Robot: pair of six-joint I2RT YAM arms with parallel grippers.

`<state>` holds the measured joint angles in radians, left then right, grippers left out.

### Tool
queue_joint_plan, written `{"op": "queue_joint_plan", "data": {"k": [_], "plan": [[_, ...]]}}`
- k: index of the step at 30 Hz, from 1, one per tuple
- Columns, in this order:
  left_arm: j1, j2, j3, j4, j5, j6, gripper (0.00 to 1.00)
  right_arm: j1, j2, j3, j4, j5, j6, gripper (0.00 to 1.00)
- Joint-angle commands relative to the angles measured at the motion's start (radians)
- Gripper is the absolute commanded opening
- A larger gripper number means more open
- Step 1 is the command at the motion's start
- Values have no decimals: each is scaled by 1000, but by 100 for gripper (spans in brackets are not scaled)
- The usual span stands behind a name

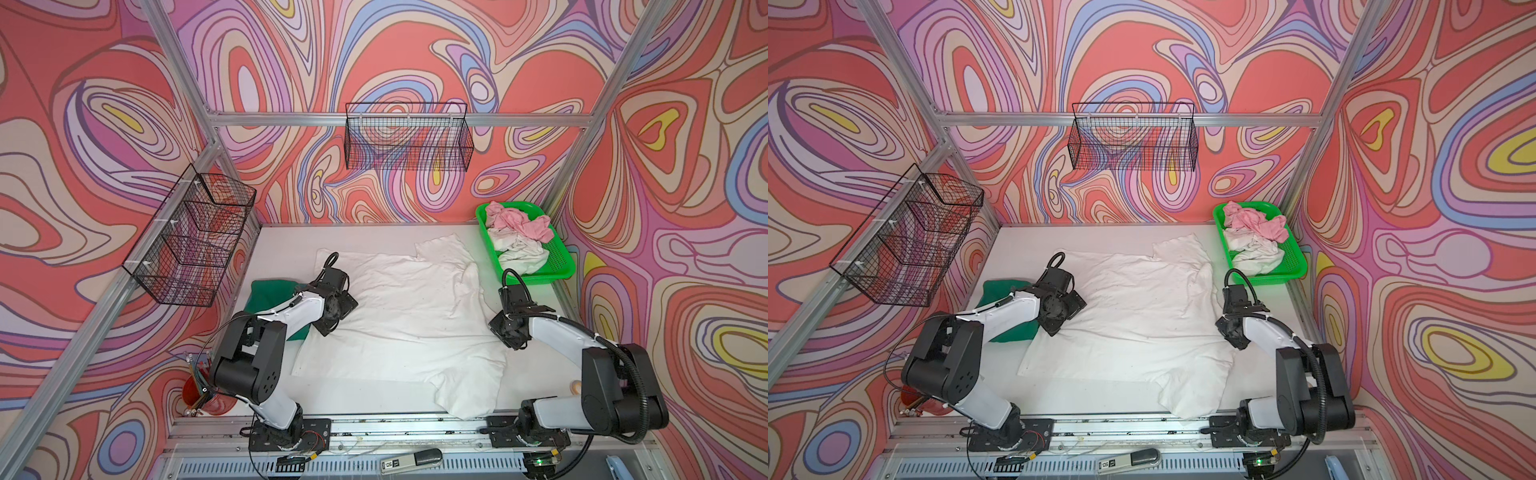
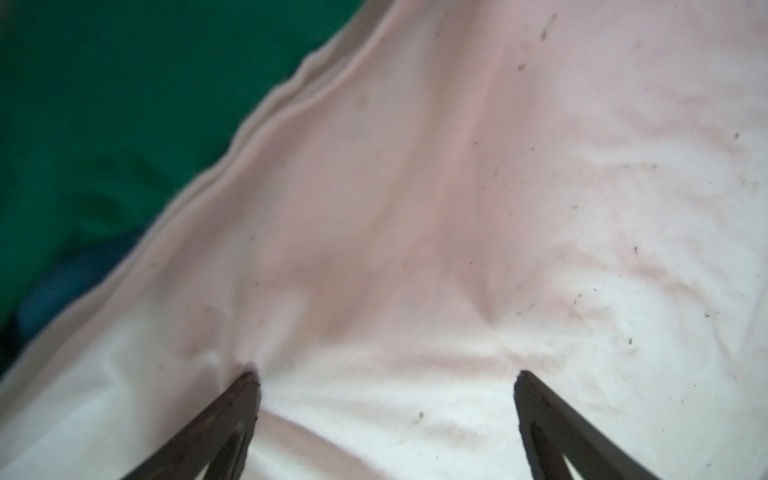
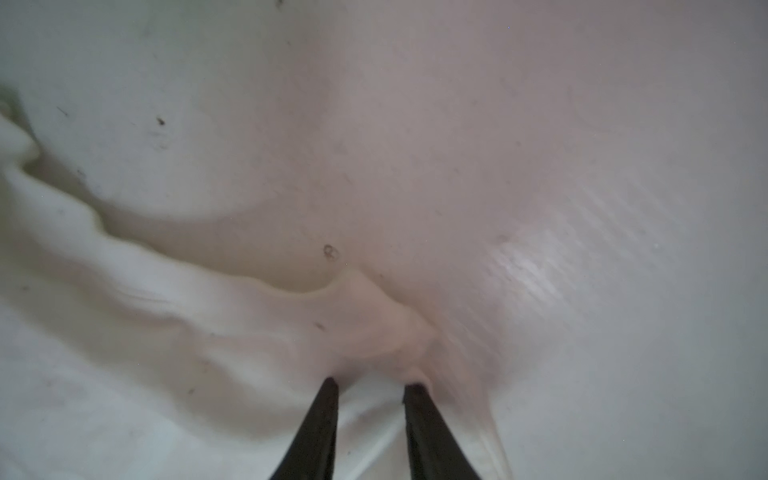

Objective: Fold and stack the t-shirts

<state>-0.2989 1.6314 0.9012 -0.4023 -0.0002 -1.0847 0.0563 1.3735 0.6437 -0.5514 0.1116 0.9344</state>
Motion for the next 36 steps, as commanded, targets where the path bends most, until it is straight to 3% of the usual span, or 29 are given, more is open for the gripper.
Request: {"op": "queue_joint_plan", "data": {"k": [1,9,12,13,16,24,33,36], "plan": [[9,73,-76,-75,55,-21,98,-31,-36,-36,-120,-13,51,29],[7,79,-73,-71,65,-19,97,-35,-159,86,-246,6,73,29],[8,79,-76,-66,67,-20,97,-35,-179,154,-211,11,86,30],[9,79,-74,-67,67,-21,97,-36,-171,165,-158,-34,67,30],[8,76,-72,-74,63,-19,97,-35,-81,239,-51,-137,30,30],[8,67,-70,-85,54,-16,97,-30,190,367,91,-230,17,28],[8,71,-65,-94,42,-16,97,5,330,386,99,-55,39,27],[8,74,-62,-96,41,-17,97,7,381,386,111,-50,34,27]]}}
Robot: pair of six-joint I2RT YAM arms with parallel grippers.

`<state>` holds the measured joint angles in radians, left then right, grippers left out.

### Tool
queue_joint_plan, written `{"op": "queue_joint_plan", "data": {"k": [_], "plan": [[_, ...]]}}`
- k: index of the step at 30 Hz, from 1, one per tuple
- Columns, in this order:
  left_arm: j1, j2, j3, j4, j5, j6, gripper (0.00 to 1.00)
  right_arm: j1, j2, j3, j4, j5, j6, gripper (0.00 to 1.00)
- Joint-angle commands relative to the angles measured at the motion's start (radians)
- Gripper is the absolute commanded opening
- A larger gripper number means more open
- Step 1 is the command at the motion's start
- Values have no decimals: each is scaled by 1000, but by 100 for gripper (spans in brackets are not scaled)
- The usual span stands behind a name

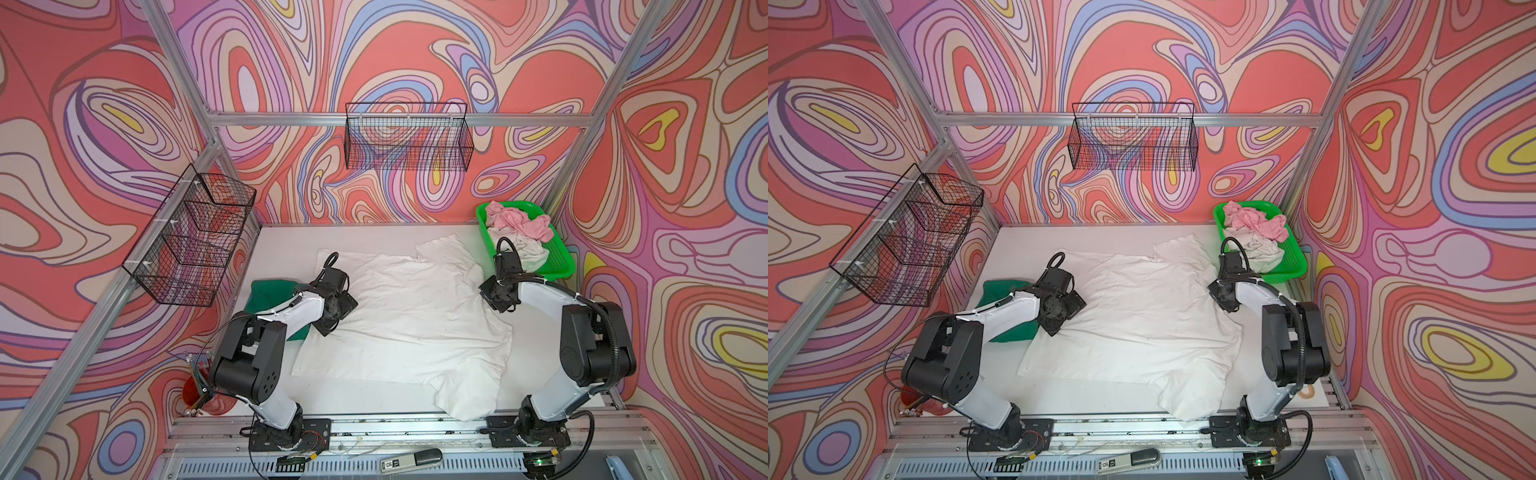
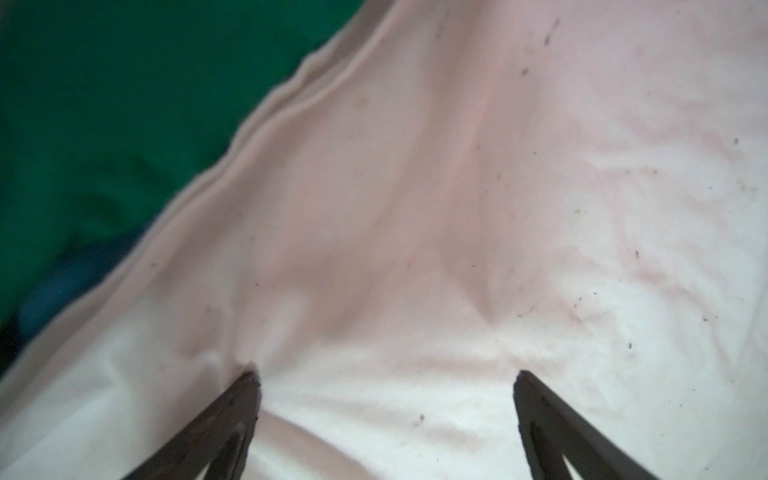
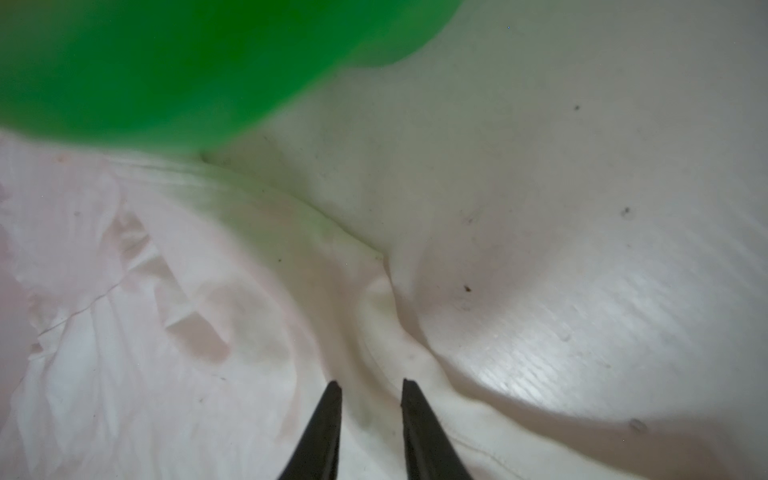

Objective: Fold and stack the t-shirts

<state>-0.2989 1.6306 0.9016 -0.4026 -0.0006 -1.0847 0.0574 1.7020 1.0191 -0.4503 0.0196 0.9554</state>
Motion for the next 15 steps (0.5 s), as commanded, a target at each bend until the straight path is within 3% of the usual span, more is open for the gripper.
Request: {"op": "queue_joint_plan", "data": {"k": [1,15], "plan": [[7,75,-62,-97,40,-16,97,8,68,9,21,40,11,27],[9,72,-64,-95,38,-14,97,34,151,83,-52,228,-31,27]]}}
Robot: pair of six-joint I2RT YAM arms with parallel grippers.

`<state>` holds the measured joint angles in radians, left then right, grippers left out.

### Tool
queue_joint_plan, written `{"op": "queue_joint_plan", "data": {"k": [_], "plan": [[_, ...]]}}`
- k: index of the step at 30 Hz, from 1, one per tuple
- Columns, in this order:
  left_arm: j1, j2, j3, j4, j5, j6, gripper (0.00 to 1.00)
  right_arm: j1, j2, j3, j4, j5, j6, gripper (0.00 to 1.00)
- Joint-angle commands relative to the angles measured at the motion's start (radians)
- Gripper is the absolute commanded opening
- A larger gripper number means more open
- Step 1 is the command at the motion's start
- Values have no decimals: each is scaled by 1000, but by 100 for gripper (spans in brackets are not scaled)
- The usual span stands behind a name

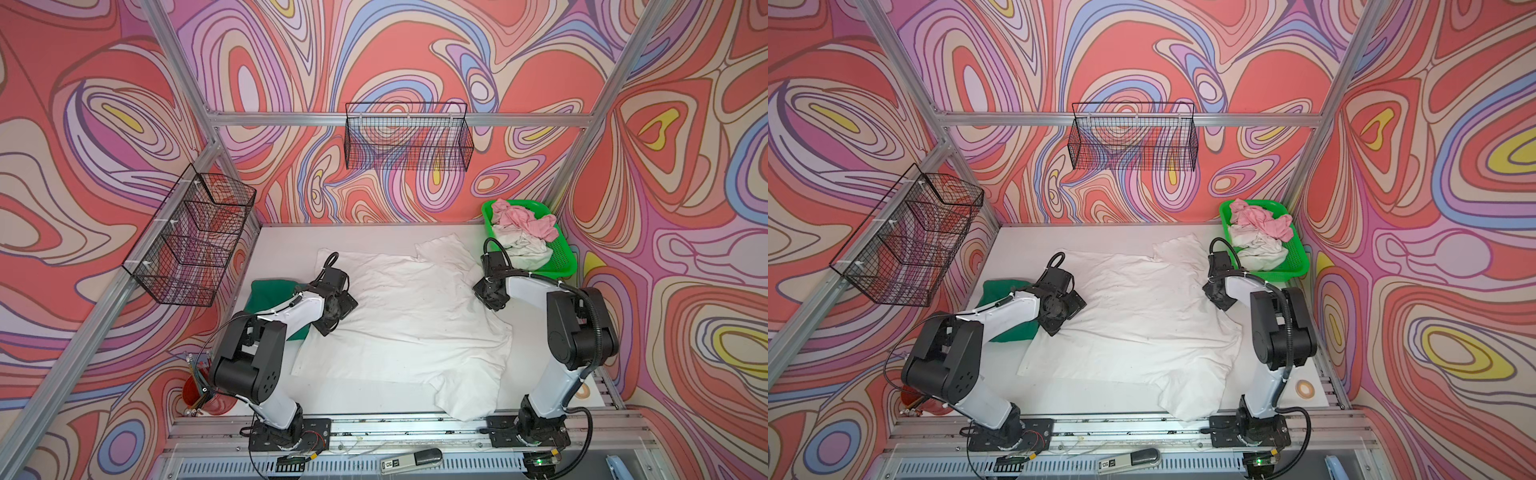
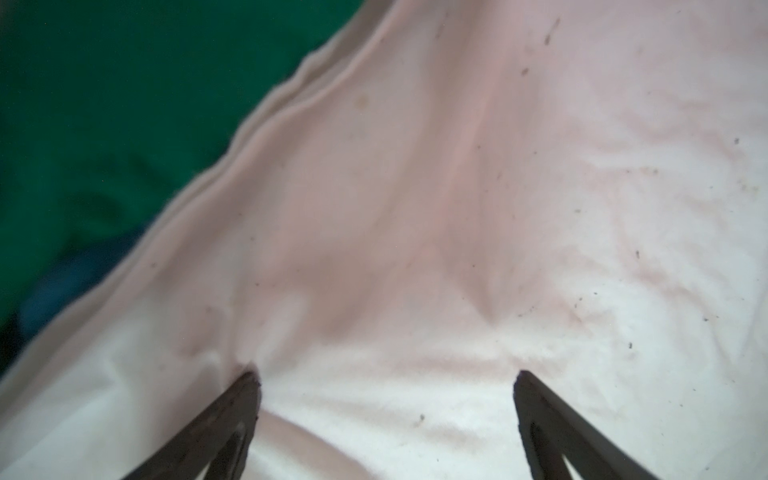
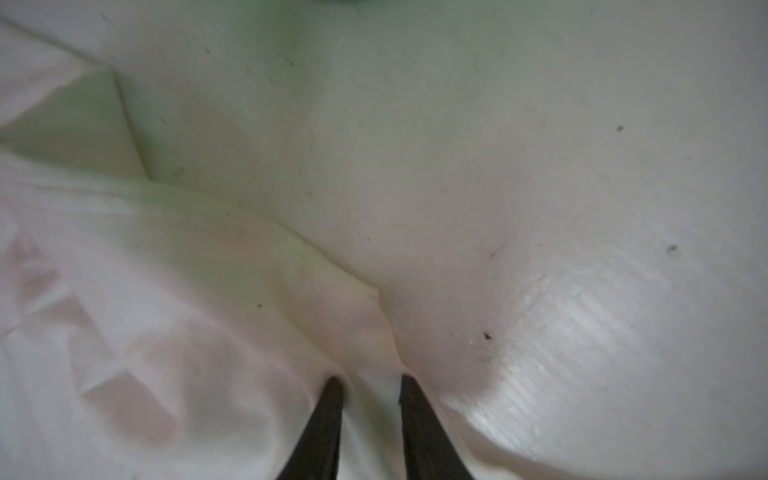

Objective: Fold and stack the t-shirts

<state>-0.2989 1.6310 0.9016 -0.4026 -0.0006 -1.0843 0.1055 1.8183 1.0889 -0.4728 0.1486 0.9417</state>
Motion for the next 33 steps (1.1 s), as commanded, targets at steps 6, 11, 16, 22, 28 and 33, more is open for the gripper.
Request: {"op": "queue_joint_plan", "data": {"k": [6,11,16,22,28,33], "plan": [[8,72,-67,-89,44,-15,97,-16,109,76,-118,196,-41,28],[8,65,-70,-89,45,-15,97,-21,78,71,-144,247,-37,28],[7,57,-69,-76,74,-18,98,-23,4,90,-180,288,-31,28],[5,21,-39,-85,93,-17,100,-14,-73,175,-223,218,-72,32],[5,-6,16,-95,102,-14,100,19,-115,196,-139,-4,-164,49],[5,-26,120,-127,90,10,100,86,-27,250,-107,-112,-230,52]]}}
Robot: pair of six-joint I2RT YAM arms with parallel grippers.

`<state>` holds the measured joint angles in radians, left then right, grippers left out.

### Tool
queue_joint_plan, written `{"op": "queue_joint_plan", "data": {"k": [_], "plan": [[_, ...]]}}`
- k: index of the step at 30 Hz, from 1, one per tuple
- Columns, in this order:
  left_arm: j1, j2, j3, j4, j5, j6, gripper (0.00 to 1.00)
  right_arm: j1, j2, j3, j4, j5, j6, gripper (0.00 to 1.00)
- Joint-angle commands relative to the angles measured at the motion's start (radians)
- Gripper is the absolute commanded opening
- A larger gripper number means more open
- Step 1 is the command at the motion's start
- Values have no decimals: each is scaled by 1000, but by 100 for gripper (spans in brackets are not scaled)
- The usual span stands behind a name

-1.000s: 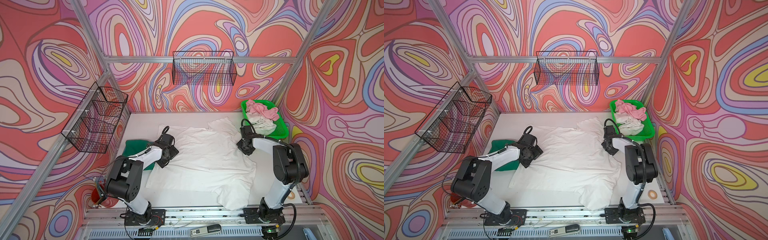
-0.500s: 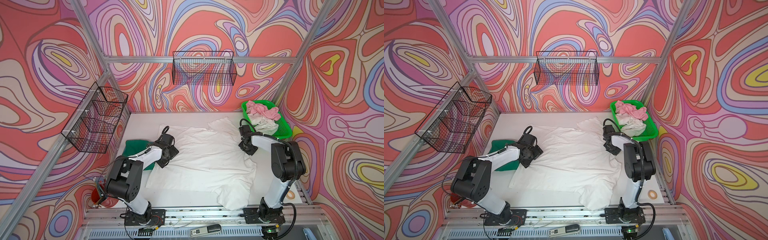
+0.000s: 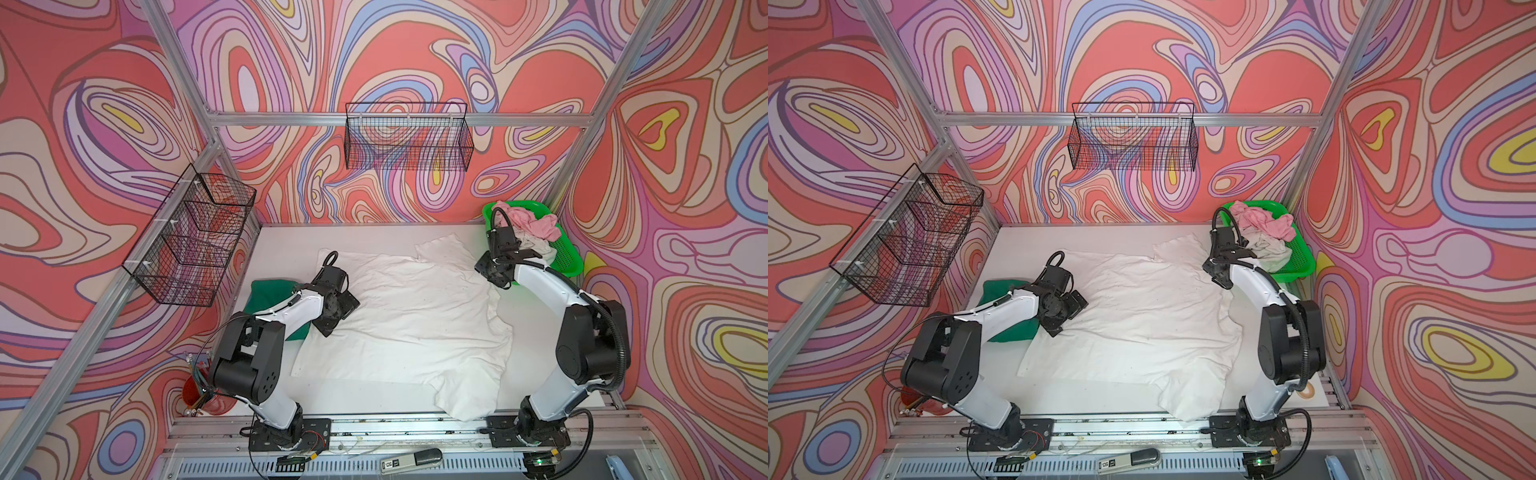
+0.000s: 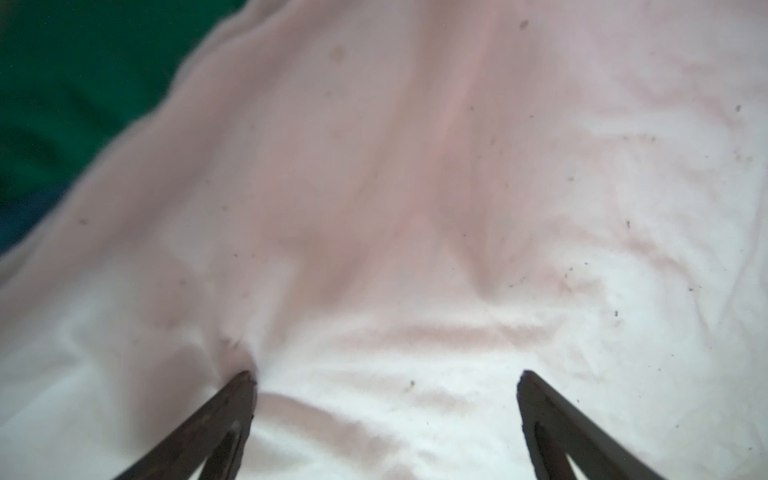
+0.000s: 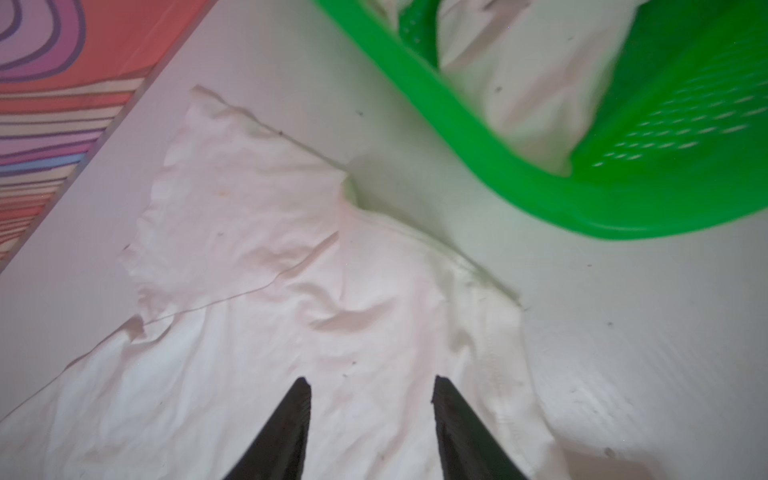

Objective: Fold and stack the t-shirts

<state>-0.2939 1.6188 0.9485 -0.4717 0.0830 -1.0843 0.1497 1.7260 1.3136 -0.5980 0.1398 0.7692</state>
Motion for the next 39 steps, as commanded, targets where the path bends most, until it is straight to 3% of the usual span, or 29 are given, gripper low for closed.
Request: {"op": "queue_joint_plan", "data": {"k": [1,8,12,20,29,39], "plan": [[0,-16,93,-64,2,20,100,55,83,35,17,-117,-62,52],[0,-41,150,-88,-7,55,100,170,102,-66,49,-144,-12,52],[-2,-59,101,-68,1,46,100,174,61,-207,84,-118,11,52],[-10,-67,10,-52,19,24,100,122,104,-259,72,-86,-60,53],[-36,-97,-62,-32,43,-37,100,37,157,-148,-27,45,-209,53],[-110,-141,-175,-14,34,-111,100,36,201,-62,-39,-20,-253,54]]}}
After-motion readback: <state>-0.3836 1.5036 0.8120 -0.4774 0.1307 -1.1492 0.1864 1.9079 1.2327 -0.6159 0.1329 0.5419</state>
